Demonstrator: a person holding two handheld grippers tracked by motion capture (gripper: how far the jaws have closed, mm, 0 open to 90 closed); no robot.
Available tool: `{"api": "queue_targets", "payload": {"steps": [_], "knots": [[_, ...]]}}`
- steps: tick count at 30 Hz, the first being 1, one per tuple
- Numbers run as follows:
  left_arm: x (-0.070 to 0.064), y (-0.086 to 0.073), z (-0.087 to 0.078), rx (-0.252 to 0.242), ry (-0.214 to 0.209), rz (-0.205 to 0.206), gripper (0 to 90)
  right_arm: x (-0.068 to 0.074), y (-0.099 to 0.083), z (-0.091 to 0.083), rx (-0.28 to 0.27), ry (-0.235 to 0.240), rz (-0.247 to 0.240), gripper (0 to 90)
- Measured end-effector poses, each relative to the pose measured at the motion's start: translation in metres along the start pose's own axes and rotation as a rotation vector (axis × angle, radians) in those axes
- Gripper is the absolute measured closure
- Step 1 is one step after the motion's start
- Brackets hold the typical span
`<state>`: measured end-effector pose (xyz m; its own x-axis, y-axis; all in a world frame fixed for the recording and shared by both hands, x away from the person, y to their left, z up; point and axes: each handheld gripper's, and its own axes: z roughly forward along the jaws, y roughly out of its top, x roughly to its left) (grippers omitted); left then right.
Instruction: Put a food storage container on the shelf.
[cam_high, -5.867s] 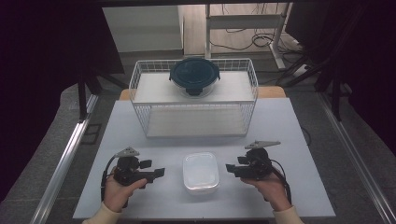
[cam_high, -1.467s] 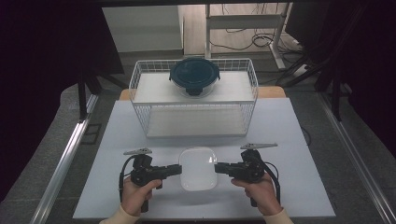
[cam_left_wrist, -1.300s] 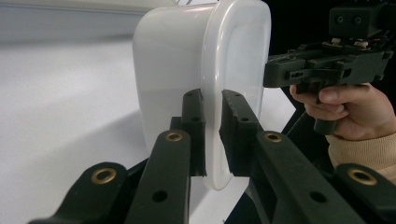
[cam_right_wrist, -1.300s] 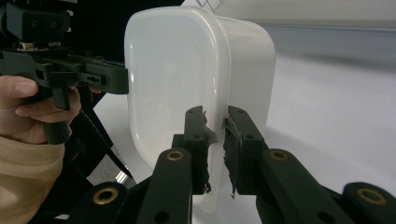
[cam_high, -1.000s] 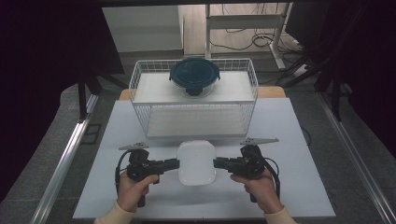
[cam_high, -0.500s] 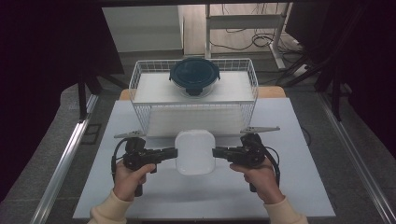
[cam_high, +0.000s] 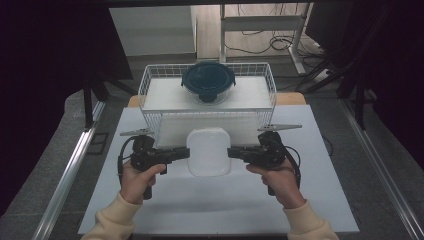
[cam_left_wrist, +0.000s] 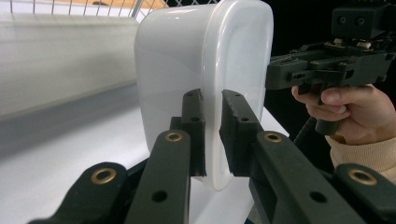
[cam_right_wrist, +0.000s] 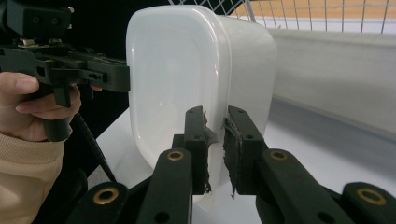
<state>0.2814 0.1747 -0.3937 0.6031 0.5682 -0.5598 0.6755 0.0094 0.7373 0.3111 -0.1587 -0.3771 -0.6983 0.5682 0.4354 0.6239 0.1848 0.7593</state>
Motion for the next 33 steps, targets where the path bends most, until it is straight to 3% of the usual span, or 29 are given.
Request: {"api": "queue_targets", "payload": {"steps": [11,33], "knots": [[-0.004,0.020,-0.005,-0.031,-0.016,0.012,80.3,0.006,0.025,-0.009,-0.020,-0.001,-0.026,79.5],[-0.007,0.049,-0.016,-0.046,-0.021,0.035,80.2,0.014,0.052,-0.014,-0.051,0.003,-0.049,79.5]]}}
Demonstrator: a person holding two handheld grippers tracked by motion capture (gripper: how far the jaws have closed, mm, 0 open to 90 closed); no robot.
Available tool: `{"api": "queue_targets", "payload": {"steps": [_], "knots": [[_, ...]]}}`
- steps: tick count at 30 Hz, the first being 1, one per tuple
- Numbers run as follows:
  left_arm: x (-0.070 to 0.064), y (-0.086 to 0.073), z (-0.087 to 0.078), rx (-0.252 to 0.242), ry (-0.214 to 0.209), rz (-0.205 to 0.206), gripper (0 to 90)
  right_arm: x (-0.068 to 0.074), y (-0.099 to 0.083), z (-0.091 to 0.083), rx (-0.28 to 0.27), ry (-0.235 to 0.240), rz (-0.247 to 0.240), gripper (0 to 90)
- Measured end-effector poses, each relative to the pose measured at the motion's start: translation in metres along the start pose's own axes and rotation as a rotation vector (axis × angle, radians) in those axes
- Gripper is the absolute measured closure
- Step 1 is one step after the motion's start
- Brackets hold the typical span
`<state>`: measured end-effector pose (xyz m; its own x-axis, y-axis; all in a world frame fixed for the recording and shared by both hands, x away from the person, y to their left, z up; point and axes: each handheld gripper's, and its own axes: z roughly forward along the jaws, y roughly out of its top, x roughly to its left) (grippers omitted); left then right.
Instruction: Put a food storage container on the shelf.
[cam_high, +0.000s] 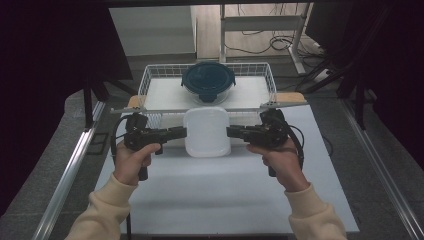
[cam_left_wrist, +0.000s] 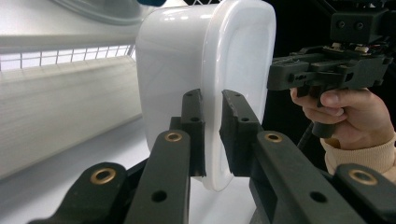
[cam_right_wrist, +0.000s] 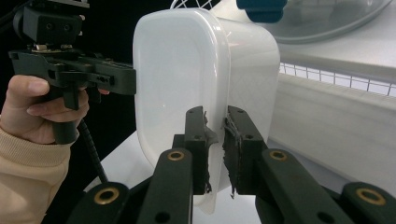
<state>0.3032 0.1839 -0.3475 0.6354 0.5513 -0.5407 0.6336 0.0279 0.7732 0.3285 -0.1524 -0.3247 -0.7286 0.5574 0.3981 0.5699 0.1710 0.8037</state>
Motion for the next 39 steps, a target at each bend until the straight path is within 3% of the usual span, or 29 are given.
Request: {"api": "queue_targets", "payload": {"steps": [12,25,32,39], "knots": [[-0.005,0.020,-0.008,-0.030,0.013,0.026,80.2,0.005,0.023,-0.001,-0.012,-0.006,-0.024,79.6],[-0.011,0.061,-0.021,-0.035,0.026,0.079,80.2,0.014,0.060,-0.004,-0.038,-0.015,-0.061,79.5],[-0.009,0.080,-0.022,-0.055,0.008,0.057,80.1,0.014,0.081,-0.007,-0.048,-0.008,-0.060,79.7],[-0.008,0.098,-0.022,-0.059,0.020,0.065,79.9,0.013,0.101,-0.007,-0.048,-0.018,-0.069,79.7]]}}
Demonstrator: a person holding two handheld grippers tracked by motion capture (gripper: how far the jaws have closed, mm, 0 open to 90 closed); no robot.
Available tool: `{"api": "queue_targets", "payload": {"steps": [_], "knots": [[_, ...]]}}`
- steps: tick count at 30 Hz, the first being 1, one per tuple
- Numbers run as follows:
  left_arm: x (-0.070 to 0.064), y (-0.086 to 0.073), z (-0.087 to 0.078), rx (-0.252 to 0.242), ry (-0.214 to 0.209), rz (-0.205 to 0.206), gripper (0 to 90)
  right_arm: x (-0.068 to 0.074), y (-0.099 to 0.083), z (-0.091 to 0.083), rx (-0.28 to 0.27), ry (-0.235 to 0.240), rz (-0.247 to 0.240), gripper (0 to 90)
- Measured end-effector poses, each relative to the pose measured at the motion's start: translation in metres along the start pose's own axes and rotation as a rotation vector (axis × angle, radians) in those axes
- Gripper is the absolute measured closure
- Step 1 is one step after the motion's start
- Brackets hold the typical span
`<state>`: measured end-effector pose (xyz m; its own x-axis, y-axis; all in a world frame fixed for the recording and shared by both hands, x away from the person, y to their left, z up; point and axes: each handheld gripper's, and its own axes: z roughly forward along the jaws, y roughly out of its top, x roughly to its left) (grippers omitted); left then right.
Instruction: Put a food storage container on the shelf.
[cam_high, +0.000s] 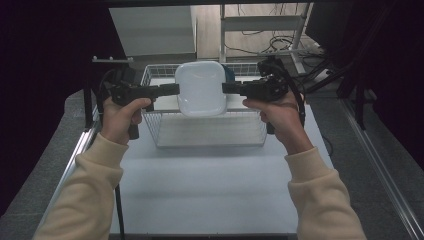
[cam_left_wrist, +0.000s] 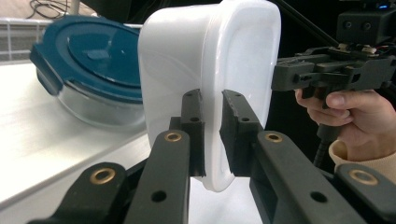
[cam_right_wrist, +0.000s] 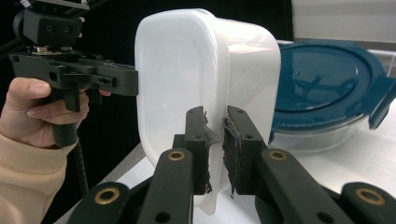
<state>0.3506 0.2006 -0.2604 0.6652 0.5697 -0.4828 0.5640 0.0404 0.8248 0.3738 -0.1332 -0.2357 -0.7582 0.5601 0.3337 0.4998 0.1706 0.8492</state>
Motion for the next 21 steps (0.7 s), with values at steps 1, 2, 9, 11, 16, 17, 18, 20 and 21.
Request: {"api": "queue_targets", "payload": {"steps": [1,2,9,11,16,17,18,20,21], "knots": [[0.000,0.002,0.000,0.000,0.002,0.002,79.9,0.000,0.003,0.000,-0.001,-0.002,-0.002,79.8],[0.000,0.004,0.000,0.000,0.002,0.002,79.9,0.000,0.004,0.000,-0.001,-0.002,-0.001,79.8],[0.004,0.021,0.000,-0.008,-0.008,0.003,79.9,-0.002,0.022,0.000,-0.009,-0.006,-0.001,79.9],[0.005,0.024,0.000,-0.010,-0.009,0.001,79.8,-0.001,0.027,0.000,-0.009,-0.011,-0.002,79.8],[0.007,0.034,0.002,-0.009,-0.015,0.000,79.9,-0.003,0.036,-0.001,-0.010,-0.013,0.003,79.9],[0.008,0.036,0.002,-0.007,-0.017,-0.003,79.9,-0.003,0.037,0.000,-0.010,-0.014,0.003,79.9],[0.009,0.038,0.003,-0.004,-0.018,-0.004,79.8,-0.004,0.039,0.000,-0.010,-0.015,0.008,79.9],[0.010,0.043,0.004,-0.003,-0.014,-0.004,79.8,-0.006,0.041,0.001,-0.010,-0.015,0.014,79.9],[0.010,0.044,0.005,-0.003,-0.012,-0.005,79.8,-0.008,0.043,0.002,-0.012,-0.016,0.019,79.9]]}}
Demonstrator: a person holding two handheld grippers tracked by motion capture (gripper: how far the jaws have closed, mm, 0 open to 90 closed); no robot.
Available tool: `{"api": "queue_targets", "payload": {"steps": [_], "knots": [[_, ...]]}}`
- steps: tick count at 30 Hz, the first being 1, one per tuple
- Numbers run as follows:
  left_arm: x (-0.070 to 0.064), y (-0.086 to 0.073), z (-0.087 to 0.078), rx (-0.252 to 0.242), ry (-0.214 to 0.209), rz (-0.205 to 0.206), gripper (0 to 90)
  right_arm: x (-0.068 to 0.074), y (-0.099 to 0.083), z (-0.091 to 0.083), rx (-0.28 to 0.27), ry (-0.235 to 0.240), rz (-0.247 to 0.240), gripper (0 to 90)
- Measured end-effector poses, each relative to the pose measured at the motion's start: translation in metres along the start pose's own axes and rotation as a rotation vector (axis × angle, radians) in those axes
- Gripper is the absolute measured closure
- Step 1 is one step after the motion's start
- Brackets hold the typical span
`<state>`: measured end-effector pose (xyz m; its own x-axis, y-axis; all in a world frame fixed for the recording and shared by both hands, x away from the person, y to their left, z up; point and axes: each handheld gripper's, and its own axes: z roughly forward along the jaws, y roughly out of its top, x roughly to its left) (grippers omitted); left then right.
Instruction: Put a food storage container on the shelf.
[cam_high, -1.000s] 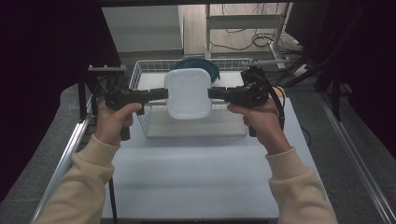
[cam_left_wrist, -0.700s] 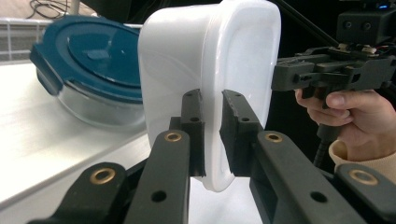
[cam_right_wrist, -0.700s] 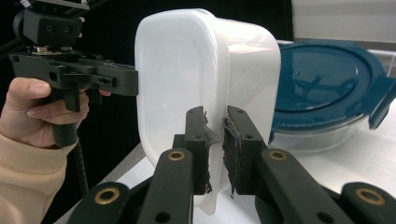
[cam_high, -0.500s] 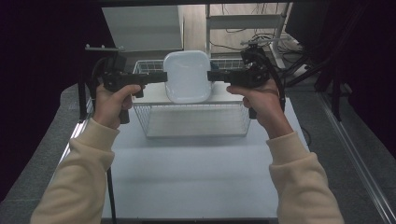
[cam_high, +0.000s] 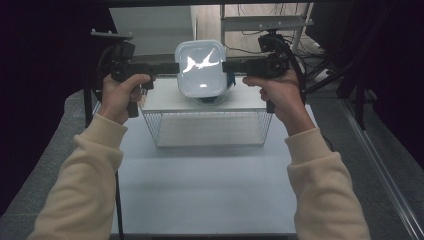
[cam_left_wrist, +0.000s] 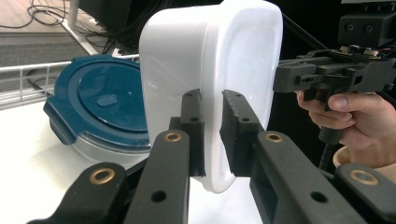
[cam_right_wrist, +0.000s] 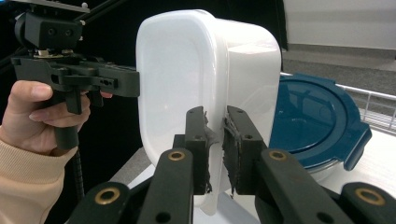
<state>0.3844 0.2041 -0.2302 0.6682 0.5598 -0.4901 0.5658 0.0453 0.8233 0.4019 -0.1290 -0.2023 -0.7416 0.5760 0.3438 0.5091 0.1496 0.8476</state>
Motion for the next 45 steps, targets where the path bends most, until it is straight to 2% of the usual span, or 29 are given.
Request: {"api": "queue_targets", "payload": {"steps": [6,12,18,21,25,33,38,41,45], "knots": [[0.007,0.010,0.006,0.011,0.001,-0.028,79.8,-0.009,0.008,0.004,0.005,0.002,0.029,79.8],[0.023,0.014,0.018,0.033,-0.003,-0.072,79.8,-0.023,0.013,0.013,0.027,-0.005,0.071,79.9],[0.041,0.016,0.031,0.062,-0.007,-0.138,79.7,-0.041,0.014,0.026,0.059,-0.002,0.135,79.6],[0.049,0.019,0.034,0.040,-0.040,-0.180,80.3,-0.054,0.015,0.031,0.058,0.010,0.193,78.8],[0.058,0.023,0.040,0.027,-0.058,-0.233,80.1,-0.067,0.018,0.036,0.062,0.034,0.254,77.2],[0.080,0.028,0.050,0.021,-0.081,-0.356,78.1,-0.083,0.026,0.049,0.079,0.045,0.330,73.4],[0.088,0.029,0.056,0.011,-0.086,-0.389,76.8,-0.096,0.028,0.056,0.077,0.051,0.398,72.4],[0.094,0.028,0.060,0.002,-0.080,-0.410,76.0,-0.100,0.028,0.060,0.069,0.037,0.415,72.3],[0.098,0.026,0.063,0.000,-0.069,-0.413,75.4,-0.104,0.026,0.064,0.064,0.021,0.444,71.6]]}}
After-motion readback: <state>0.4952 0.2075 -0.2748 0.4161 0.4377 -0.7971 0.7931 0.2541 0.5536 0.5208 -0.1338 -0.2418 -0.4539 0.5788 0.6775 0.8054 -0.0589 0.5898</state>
